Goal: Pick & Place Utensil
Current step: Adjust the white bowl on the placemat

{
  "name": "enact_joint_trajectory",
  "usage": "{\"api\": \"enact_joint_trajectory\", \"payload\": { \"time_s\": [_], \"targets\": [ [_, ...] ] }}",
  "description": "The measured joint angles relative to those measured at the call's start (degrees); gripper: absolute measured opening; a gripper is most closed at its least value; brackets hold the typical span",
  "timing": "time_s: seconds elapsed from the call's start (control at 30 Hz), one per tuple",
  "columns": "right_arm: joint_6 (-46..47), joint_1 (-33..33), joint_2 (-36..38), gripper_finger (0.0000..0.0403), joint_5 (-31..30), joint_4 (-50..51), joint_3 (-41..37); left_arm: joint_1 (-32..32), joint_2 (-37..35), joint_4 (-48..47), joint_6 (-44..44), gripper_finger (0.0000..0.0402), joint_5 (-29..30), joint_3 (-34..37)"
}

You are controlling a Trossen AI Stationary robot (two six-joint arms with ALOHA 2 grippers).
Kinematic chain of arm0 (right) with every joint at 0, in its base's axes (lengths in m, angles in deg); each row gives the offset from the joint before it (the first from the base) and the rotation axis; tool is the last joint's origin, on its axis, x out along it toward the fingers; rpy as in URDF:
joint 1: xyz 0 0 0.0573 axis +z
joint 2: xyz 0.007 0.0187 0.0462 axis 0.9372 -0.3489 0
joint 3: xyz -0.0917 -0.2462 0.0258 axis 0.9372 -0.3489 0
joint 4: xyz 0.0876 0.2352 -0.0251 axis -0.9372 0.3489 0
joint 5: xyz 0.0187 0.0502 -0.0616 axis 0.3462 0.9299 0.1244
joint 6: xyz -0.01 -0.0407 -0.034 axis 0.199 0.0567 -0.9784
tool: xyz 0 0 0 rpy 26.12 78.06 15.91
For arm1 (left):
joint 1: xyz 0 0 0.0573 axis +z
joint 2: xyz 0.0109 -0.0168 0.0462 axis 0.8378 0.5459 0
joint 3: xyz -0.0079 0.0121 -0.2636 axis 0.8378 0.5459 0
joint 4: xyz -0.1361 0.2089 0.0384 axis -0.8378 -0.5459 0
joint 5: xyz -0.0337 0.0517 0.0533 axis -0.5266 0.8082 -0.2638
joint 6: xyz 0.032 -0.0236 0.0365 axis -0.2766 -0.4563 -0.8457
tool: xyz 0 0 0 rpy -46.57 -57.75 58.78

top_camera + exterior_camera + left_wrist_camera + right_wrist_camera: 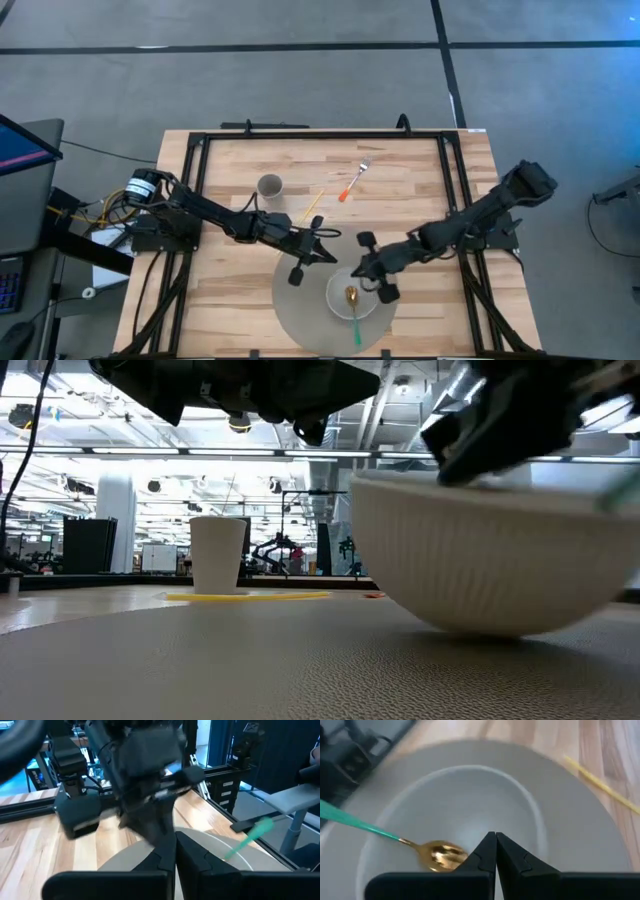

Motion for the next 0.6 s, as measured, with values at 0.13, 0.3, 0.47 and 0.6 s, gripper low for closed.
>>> {"api": "enact_joint_trajectory", "payload": {
  "time_s": [0.13,0.3,0.47,0.6],
  "targets": [
    [-0.04,-1.14,-2.54,0.0,-0.02,1.37,2.01,0.16,0.0,-0.06,-0.13,0.0008,-0.01,0.0],
    [0.21,-2.75,-2.61,0.0,0.79,1.47,2.27,0.61,0.0,-0.11,-0.11,0.0008,0.02,0.0],
    [0.24,-2.71,-1.66,0.0,1.46,1.38,2.27,0.7,0.0,-0.13,-0.1,0.0008,0.01,0.0],
    [-1.07,-2.6,1.04,0.0,1.04,1.25,2.28,0.97,0.0,-0.11,-0.11,0.0008,0.69,0.0]
  ]
}}
